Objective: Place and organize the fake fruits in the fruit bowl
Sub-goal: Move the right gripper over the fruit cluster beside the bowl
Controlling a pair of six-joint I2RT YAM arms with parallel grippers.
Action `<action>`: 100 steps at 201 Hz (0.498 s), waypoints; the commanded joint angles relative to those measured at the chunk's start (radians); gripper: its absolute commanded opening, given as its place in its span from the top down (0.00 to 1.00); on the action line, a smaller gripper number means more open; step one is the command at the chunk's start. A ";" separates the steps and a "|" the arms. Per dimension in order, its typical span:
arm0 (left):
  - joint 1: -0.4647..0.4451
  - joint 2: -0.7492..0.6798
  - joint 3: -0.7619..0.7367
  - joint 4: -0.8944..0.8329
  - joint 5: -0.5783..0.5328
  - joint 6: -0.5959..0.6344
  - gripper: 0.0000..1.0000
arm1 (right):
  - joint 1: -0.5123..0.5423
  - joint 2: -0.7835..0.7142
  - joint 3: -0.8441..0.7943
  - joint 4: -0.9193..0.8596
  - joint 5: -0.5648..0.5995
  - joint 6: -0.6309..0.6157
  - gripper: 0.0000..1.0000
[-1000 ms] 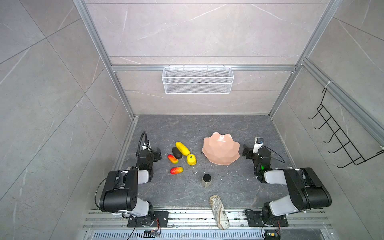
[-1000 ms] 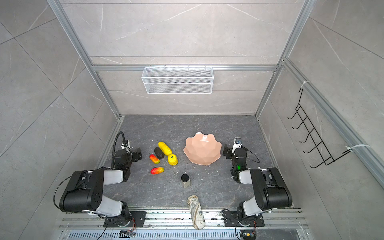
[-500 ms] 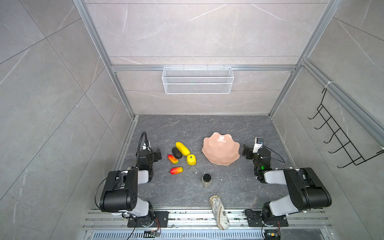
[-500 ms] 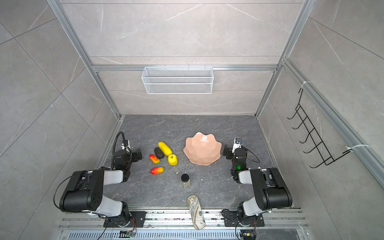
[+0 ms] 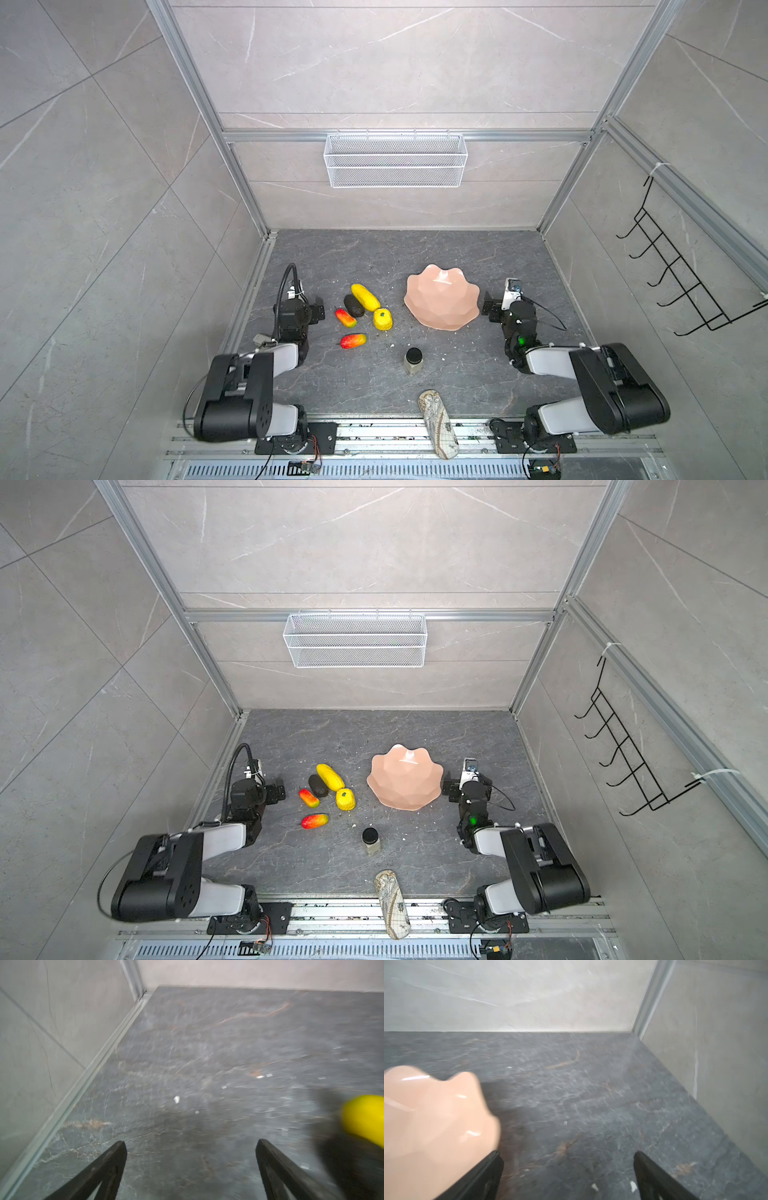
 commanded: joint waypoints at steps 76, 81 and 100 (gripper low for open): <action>-0.225 -0.431 0.647 -1.214 0.087 -0.054 0.00 | 0.308 -0.083 0.906 -1.217 -0.285 0.100 0.00; -0.224 -0.439 0.659 -1.245 0.117 -0.038 0.00 | 0.325 -0.053 0.944 -1.250 -0.294 0.104 0.00; -0.224 -0.468 0.664 -1.326 0.231 0.015 0.00 | 0.384 0.049 1.058 -1.334 -0.335 0.133 0.00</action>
